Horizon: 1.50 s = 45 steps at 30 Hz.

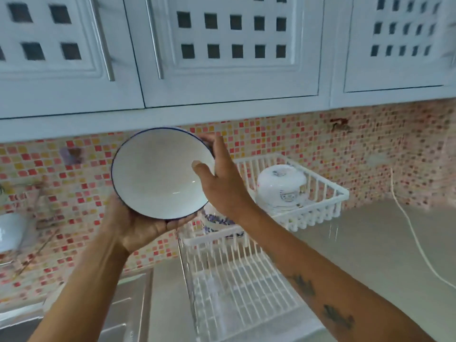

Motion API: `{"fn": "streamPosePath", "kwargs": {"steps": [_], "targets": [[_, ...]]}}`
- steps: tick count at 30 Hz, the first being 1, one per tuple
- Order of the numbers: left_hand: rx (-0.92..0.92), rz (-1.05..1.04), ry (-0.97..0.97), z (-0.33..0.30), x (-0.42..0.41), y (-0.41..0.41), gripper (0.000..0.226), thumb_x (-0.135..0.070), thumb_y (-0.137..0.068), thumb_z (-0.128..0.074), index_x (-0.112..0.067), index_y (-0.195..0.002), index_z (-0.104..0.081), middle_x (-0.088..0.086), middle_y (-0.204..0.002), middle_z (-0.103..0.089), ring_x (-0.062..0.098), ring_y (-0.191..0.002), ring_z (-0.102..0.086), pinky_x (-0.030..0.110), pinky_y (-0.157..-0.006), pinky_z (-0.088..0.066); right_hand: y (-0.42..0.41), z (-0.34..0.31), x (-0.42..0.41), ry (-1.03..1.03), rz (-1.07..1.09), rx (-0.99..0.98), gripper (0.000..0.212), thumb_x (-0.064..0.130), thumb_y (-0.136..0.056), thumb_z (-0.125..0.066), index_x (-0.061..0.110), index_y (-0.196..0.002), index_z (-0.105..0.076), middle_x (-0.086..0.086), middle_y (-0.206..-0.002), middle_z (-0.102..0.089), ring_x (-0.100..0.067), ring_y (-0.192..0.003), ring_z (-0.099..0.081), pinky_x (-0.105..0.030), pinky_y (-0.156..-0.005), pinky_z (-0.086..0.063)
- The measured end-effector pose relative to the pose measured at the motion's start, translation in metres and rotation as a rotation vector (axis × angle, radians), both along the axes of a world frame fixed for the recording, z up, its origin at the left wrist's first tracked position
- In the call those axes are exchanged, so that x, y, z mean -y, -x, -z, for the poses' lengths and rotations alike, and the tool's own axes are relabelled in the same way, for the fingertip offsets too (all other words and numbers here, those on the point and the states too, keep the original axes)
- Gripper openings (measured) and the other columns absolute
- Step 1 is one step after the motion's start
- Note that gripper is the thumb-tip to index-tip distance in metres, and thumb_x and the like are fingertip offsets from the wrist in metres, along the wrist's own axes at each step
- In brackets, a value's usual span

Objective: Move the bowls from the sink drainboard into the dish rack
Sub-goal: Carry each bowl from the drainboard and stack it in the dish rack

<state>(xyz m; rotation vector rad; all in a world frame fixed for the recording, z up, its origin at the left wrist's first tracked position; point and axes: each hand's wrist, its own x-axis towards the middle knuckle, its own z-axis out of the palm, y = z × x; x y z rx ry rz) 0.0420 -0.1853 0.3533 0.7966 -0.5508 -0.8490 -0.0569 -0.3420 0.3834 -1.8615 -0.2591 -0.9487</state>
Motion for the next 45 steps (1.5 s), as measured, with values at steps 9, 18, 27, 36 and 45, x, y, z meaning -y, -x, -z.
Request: {"fn": "streamPosePath", "kwargs": {"steps": [9,18,27,36,45], "targets": [[0.751,-0.757,-0.360,-0.019,0.088,0.048,0.068,-0.061,-0.071,-0.069,-0.025,-0.127,-0.054,-0.002,-0.121,-0.064,-0.001,-0.093,-0.064,0.018,-0.077,-0.053,0.022,-0.010,0.101,-0.229,-0.082,-0.606,0.084,0.083,-0.080,-0.015,0.039,-0.151,-0.024,0.003,-0.160,-0.027,-0.025,-0.146,-0.027,-0.058,-0.113,-0.024],[1.167,-0.901,-0.643,0.008,0.117,0.031,0.094,-0.051,-0.064,-0.083,-0.034,-0.142,-0.033,-0.005,-0.123,-0.035,0.014,-0.111,-0.043,0.024,-0.092,-0.038,-0.017,0.014,0.120,-0.406,-0.031,-0.655,0.089,0.076,-0.049,-0.067,0.017,-0.117,-0.067,-0.010,-0.107,-0.074,-0.030,-0.097,-0.072,-0.050,-0.093,-0.055],[1.118,-0.828,-0.895,0.020,0.121,0.015,0.110,-0.057,-0.057,-0.085,-0.020,-0.147,-0.032,0.004,-0.134,-0.042,0.023,-0.120,-0.049,0.037,-0.101,-0.049,-0.041,0.039,0.124,-0.410,0.024,-0.681,0.042,0.043,-0.077,-0.066,0.012,-0.106,-0.067,-0.011,-0.099,-0.074,-0.030,-0.088,-0.071,-0.049,-0.086,-0.058],[1.109,-0.713,-1.005,0.027,0.124,0.006,0.111,-0.056,-0.050,-0.088,-0.017,-0.141,-0.036,0.002,-0.132,-0.044,0.020,-0.115,-0.051,0.033,-0.094,-0.050,-0.049,0.048,0.132,-0.356,0.010,-0.788,0.051,0.033,-0.082,-0.066,0.007,-0.124,-0.056,-0.013,-0.103,-0.069,-0.028,-0.087,-0.068,-0.044,-0.083,-0.059],[1.037,-0.629,-1.023,0.030,0.124,0.006,0.111,-0.050,-0.053,-0.089,-0.018,-0.142,-0.030,0.003,-0.134,-0.038,0.021,-0.122,-0.046,0.041,-0.103,-0.048,-0.057,0.052,0.131,-0.307,0.029,-0.847,0.050,0.036,-0.087,-0.056,0.011,-0.130,-0.051,-0.016,-0.115,-0.067,-0.033,-0.094,-0.067,-0.039,-0.077,-0.055]]}}
